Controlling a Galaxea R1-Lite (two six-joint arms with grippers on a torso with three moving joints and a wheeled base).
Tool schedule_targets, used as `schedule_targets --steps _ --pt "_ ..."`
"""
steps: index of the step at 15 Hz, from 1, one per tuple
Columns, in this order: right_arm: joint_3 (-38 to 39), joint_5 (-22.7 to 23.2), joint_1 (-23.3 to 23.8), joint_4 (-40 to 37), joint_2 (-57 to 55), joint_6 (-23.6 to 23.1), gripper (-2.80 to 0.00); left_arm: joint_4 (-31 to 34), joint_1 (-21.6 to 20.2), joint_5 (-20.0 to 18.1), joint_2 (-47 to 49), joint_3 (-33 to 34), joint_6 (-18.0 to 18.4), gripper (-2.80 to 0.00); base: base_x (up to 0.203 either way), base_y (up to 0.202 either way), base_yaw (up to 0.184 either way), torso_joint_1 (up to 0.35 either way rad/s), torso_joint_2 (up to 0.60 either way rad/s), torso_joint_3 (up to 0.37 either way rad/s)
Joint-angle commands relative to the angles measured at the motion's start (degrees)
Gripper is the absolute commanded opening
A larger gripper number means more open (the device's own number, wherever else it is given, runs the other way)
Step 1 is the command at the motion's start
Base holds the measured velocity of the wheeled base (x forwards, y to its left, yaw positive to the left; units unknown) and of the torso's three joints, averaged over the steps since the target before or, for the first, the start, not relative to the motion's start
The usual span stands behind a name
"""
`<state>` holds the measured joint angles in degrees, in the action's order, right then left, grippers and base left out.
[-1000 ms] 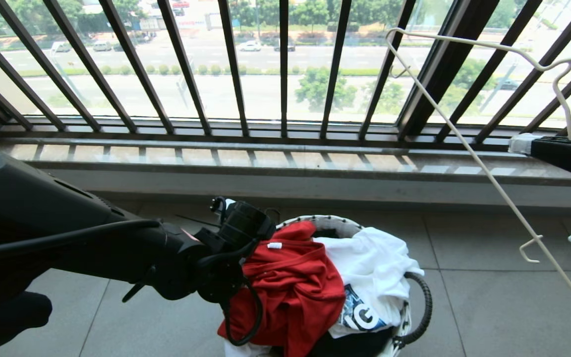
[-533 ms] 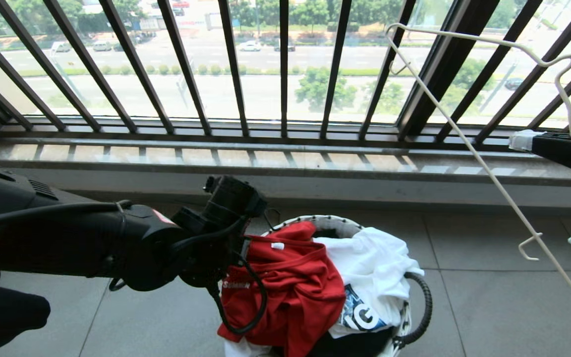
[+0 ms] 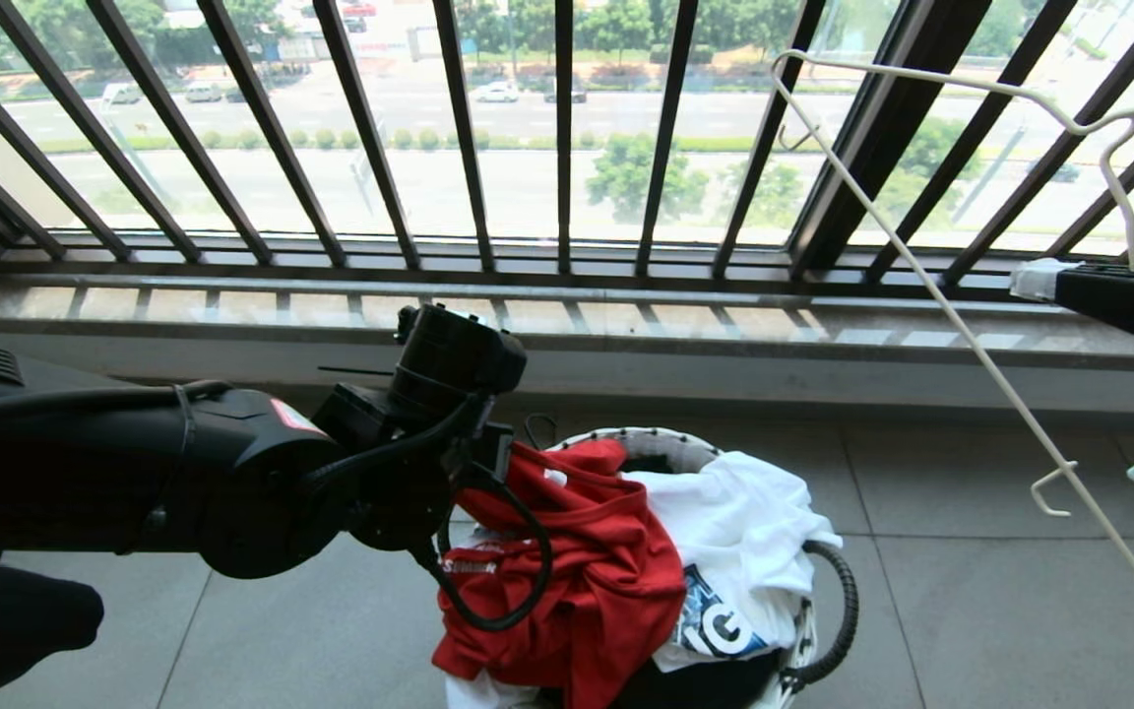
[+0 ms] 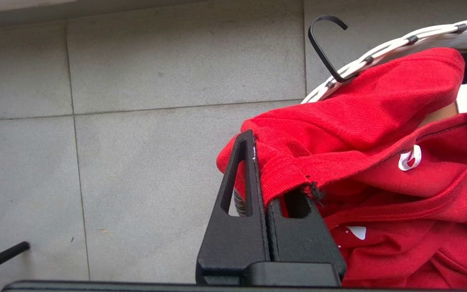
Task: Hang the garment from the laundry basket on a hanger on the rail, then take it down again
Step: Pick up clothes from the basket
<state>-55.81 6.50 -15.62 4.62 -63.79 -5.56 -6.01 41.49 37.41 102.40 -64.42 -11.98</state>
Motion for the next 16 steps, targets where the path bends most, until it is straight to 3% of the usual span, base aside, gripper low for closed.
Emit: schedule_targets --steps 1,16 --pt "0.00 0.07 -0.03 0.04 -0.10 -0.07 -2.80 -0.12 0.76 0.21 -0.46 0.24 0.00 -2.80 0.000 0.000 0.000 0.009 0.00 0.106" --pt "0.35 0.09 -0.03 0.04 -0.10 -0.15 -2.80 -0.58 0.78 0.82 -0.89 0.87 -0.24 -2.80 0.000 0.000 0.000 0.002 0.00 0.196"
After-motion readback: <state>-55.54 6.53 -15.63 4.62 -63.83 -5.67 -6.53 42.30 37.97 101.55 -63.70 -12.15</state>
